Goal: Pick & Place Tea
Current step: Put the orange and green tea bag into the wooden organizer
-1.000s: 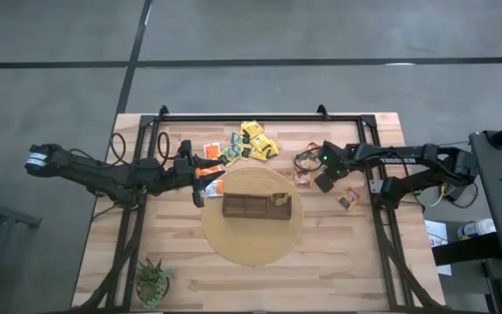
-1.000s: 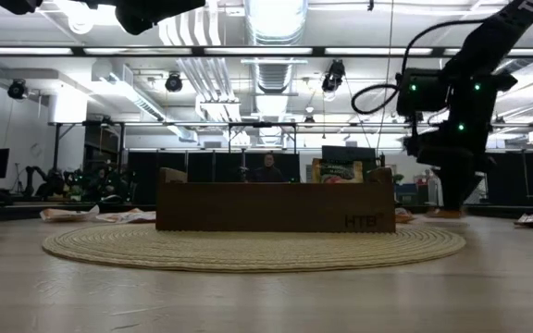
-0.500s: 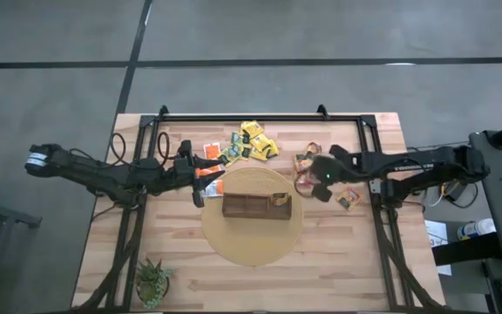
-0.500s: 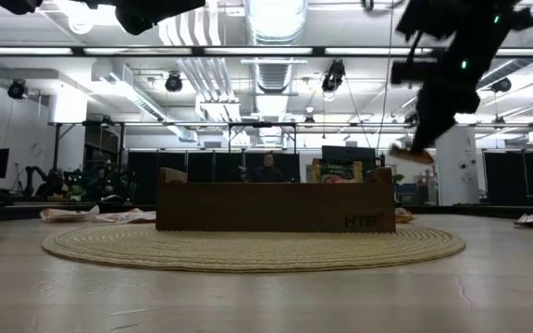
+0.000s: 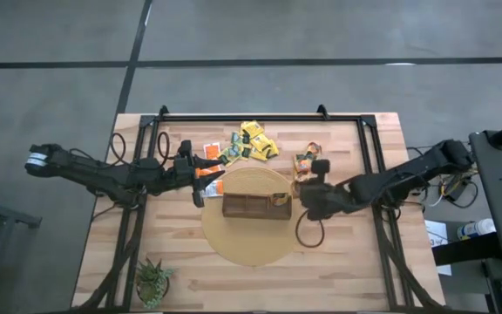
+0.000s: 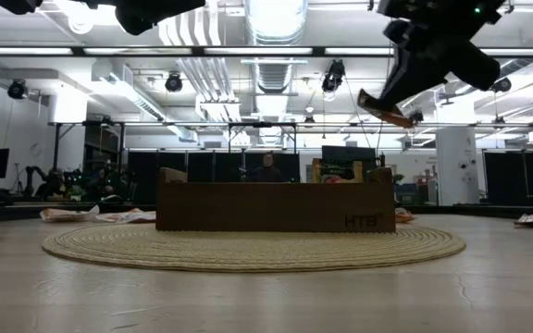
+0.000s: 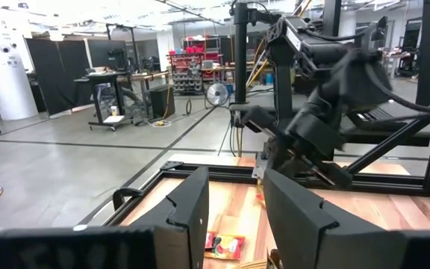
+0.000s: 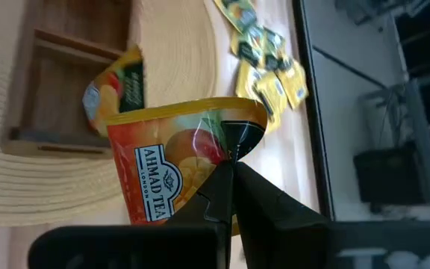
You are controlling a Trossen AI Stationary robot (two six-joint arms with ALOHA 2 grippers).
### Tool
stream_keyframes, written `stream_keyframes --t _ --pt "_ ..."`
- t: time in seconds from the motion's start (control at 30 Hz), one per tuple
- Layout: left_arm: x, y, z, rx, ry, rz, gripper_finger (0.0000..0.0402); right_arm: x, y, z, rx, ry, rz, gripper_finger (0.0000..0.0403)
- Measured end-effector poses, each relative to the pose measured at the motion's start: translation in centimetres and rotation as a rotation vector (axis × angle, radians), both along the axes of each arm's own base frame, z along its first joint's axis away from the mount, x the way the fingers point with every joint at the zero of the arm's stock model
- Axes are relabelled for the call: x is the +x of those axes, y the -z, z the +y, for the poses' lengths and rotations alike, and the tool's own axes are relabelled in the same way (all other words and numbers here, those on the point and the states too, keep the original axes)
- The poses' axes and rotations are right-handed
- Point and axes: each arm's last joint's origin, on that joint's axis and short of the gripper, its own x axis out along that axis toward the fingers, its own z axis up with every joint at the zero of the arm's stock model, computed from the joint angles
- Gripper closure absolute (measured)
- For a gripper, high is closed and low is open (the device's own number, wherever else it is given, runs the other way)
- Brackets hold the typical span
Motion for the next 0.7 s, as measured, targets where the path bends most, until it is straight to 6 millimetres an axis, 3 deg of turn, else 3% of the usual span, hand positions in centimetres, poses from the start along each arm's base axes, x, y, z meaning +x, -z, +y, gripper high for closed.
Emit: stream_keyframes --t 0.37,0.7 --pt "0.0 0.0 0.0 0.000 0.000 0.001 0.0278 6.5 1.0 2.3 -0.040 -0.022 0.113 0.0394" --pt "0.0 0.0 0.0 0.001 0.000 0.001 0.0278 9.1 3.1 2.7 -0.066 0.064 0.261 0.0394"
